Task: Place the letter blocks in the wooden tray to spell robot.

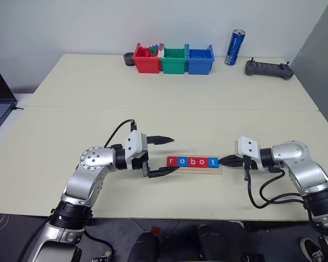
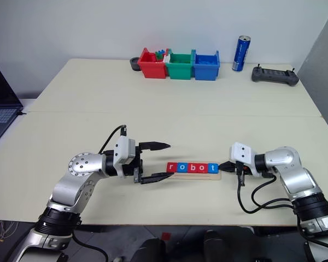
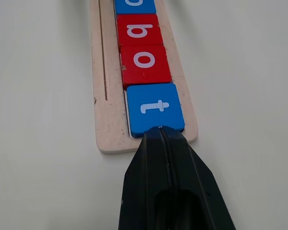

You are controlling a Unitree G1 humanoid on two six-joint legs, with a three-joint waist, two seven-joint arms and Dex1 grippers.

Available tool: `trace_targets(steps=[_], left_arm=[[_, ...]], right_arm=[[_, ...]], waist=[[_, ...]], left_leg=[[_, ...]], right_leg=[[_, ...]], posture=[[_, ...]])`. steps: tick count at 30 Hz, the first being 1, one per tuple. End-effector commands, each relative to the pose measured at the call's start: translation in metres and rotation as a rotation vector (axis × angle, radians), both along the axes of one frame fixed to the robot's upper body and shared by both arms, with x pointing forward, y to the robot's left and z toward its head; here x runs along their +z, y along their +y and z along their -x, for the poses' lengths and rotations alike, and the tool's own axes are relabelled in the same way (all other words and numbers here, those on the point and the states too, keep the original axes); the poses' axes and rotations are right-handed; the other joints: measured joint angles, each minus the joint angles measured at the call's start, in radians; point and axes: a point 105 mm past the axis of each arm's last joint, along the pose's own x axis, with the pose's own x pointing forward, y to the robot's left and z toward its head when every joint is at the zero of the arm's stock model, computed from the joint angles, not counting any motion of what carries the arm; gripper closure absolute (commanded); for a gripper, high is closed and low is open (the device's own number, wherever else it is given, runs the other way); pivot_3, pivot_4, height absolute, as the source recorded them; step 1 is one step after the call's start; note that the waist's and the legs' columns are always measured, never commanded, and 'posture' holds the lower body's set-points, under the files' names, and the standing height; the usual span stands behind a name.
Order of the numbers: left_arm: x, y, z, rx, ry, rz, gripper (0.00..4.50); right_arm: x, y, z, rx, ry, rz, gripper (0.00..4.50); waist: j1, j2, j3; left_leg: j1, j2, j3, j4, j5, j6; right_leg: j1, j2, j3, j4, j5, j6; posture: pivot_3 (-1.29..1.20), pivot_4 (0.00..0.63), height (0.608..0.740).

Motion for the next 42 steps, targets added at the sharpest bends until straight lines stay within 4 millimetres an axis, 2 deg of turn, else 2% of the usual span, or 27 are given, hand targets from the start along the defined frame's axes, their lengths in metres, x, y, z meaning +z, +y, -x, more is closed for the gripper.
trace_targets(steps=[1, 9, 14, 17, 21, 28, 29, 42], left_arm=[[0.009, 0.001, 0.003, -0.005, -0.040, 0.002, 0.00], [0.009, 0.002, 0.003, 0.000, -0.039, 0.000, 0.00], [0.008, 0.004, 0.001, 0.021, -0.031, -0.008, 0.00], [0.006, 0.006, -0.003, 0.046, -0.047, -0.032, 0.00], [0.000, 0.010, -0.006, 0.065, -0.022, -0.064, 0.00], [-0.009, 0.015, -0.002, 0.069, -0.013, -0.116, 0.00], [-0.010, 0.015, -0.002, 0.068, -0.011, -0.121, 0.00], [-0.016, 0.020, 0.003, 0.039, 0.008, -0.157, 0.00]], right_arm=[[0.006, 0.006, -0.002, 0.024, -0.031, -0.008, 4.48], [0.009, 0.004, -0.002, 0.023, -0.029, -0.008, 4.48], [0.023, -0.003, 0.005, 0.027, 0.003, -0.011, 4.48], [0.038, -0.003, 0.008, 0.028, 0.025, -0.054, 3.94], [0.054, 0.002, 0.012, 0.027, 0.037, -0.110, 2.58], [0.053, 0.012, 0.026, 0.041, 0.072, -0.143, 0.21], [0.052, 0.012, 0.027, 0.039, 0.078, -0.146, 0.05], [0.048, 0.013, 0.032, 0.002, 0.079, -0.153, 0.05]], waist=[[0.000, 0.000, 0.000], [-0.001, 0.000, 0.000], [0.000, 0.000, 0.000], [0.000, 0.000, 0.000], [0.000, 0.000, 0.000], [0.001, 0.000, 0.000], [0.001, 0.000, 0.000], [0.001, 0.000, 0.000]], left_leg=[[0.000, 0.000, 0.000, 0.000, 0.000, 0.000], [0.000, 0.000, 0.000, 0.000, 0.000, 0.000], [0.000, 0.000, 0.000, 0.000, 0.000, 0.000], [0.000, 0.000, 0.000, 0.000, 0.000, 0.000], [0.000, 0.000, 0.000, 0.000, 0.000, 0.000], [0.000, 0.000, 0.000, 0.000, 0.000, 0.000], [0.000, 0.000, 0.000, 0.000, 0.000, 0.000], [0.000, 0.000, 0.000, 0.000, 0.000, 0.000]], right_leg=[[0.000, 0.000, 0.000, 0.000, 0.000, 0.000], [0.000, 0.000, 0.000, 0.000, 0.000, 0.000], [0.000, 0.000, 0.000, 0.000, 0.000, 0.000], [0.000, 0.000, 0.000, 0.000, 0.000, 0.000], [0.000, 0.000, 0.000, 0.000, 0.000, 0.000], [0.000, 0.000, 0.000, 0.000, 0.000, 0.000], [0.000, 0.000, 0.000, 0.000, 0.000, 0.000], [0.000, 0.000, 0.000, 0.000, 0.000, 0.000]], posture=[[0.00, 0.150, 0.740], [0.00, 0.150, 0.740], [0.00, 0.150, 0.740], [0.00, 0.150, 0.740], [0.00, 0.150, 0.740], [0.00, 0.150, 0.740], [0.00, 0.150, 0.740], [0.00, 0.150, 0.740]])
